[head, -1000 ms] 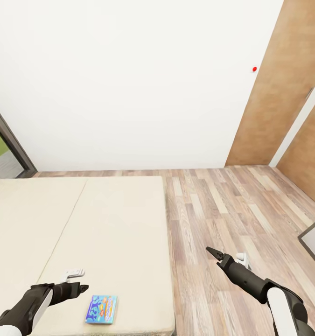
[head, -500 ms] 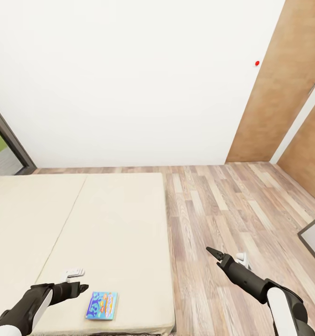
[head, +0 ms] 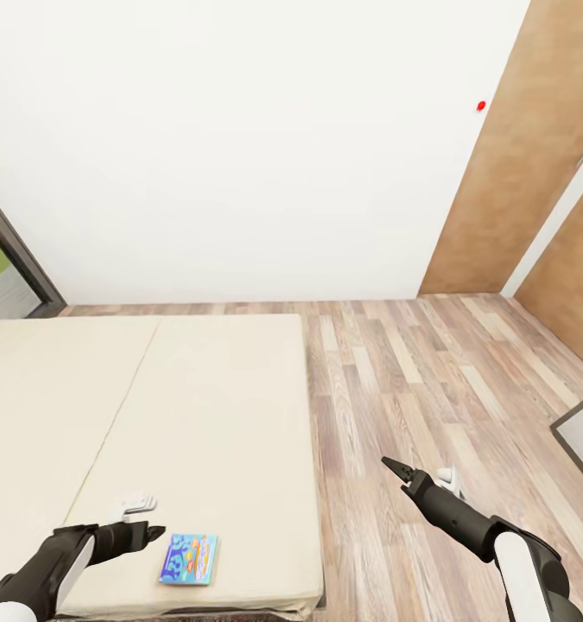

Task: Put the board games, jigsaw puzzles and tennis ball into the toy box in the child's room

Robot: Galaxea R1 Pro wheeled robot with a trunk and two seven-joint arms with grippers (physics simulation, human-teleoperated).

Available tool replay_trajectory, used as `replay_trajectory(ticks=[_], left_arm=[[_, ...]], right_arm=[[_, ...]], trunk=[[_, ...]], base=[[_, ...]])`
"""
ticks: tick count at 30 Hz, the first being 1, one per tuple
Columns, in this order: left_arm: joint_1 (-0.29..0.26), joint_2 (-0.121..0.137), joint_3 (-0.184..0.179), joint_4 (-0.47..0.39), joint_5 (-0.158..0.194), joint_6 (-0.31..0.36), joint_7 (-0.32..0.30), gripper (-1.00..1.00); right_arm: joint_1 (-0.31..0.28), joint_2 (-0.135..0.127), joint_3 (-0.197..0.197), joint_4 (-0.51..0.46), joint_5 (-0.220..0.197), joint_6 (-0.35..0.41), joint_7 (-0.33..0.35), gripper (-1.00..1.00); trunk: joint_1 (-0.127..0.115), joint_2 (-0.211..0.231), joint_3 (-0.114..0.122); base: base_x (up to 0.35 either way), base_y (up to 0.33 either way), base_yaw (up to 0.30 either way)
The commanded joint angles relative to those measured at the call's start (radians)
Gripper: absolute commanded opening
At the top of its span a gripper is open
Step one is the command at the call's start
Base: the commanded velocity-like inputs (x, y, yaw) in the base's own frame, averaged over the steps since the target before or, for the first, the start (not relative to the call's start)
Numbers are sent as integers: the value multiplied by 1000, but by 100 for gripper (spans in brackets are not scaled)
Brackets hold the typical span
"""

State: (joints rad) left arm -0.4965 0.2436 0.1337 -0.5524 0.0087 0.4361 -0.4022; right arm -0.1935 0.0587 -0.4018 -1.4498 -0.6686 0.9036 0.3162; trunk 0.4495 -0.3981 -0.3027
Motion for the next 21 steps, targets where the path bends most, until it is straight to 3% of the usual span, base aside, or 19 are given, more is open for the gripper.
replay_trajectory(ticks=[1,6,21], left_arm=[[-1,1,5,-1,0,9,-28,100],[-1,1,6,-1,-1,10,-86,100],[-1,2,14,-14,-1,13,-99,100]], right_arm=[[-1,1,-3,-1,6,6,8,100],[-1,1,-3,-1,6,6,9,100],[-1,1,-3,-1,6,6,9,100]], trunk=[[0,-2,-3],[0,-2,-12],[0,-2,-36]], base=[[0,0,0],[0,0,0],[0,0,0]])
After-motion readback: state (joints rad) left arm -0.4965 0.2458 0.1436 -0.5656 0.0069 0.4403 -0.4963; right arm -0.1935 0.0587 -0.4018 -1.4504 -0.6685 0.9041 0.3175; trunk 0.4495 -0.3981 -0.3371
